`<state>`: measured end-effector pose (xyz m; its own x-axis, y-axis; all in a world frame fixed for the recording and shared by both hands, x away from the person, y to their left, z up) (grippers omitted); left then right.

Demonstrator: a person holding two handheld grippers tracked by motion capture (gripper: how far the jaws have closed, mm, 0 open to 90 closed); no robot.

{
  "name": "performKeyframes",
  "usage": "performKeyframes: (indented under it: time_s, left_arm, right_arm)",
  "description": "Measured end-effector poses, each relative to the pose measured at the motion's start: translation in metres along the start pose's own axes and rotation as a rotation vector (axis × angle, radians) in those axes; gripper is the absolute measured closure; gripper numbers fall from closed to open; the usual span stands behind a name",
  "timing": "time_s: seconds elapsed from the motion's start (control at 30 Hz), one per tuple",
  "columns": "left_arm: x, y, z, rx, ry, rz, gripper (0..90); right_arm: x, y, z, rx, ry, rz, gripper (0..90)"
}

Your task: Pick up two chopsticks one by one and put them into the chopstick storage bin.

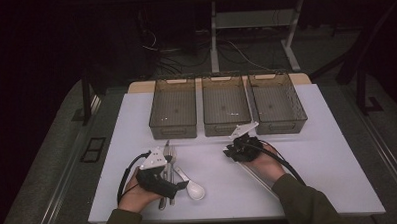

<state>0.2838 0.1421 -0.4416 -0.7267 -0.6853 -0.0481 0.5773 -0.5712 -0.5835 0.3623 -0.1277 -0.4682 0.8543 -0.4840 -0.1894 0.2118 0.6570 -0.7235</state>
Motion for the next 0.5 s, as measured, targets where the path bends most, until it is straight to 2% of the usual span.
performKeyframes:
  time_s: [0.2,0.3,0.37,0.43,0.5]
  left_arm:
    - [0.0,0.0,0.0,-0.001,-0.001,-0.002,0.0]
    - [0.0,0.0,-0.001,-0.002,0.001,-0.003,0.0]
    - [0.0,0.0,-0.001,-0.003,0.002,-0.004,0.0]
    - [0.0,0.001,-0.001,-0.004,0.002,-0.006,0.0]
    - [0.0,0.001,-0.001,-0.004,0.001,-0.007,0.0]
  right_arm:
    - [0.001,0.0,-0.001,0.006,0.002,0.004,71.6]
    - [0.001,-0.003,-0.001,0.015,0.019,0.027,62.9]
    - [0.0,-0.006,0.0,0.024,0.021,0.03,61.4]
    - [-0.001,-0.017,0.0,0.053,0.037,0.054,55.5]
    - [-0.001,-0.021,0.0,0.065,0.039,0.056,53.3]
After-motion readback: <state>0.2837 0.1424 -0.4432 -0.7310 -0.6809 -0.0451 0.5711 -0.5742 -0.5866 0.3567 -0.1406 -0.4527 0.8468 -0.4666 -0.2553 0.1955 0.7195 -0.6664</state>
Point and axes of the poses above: each handheld gripper's, and its own axes: y roughly forward along the jaws, z roughly out of its top, x roughly to its right, the point moved 3 cm from there along y, roughly forward along the jaws, and after that the axes turned 13 degrees about z, right-handed, at the moved point
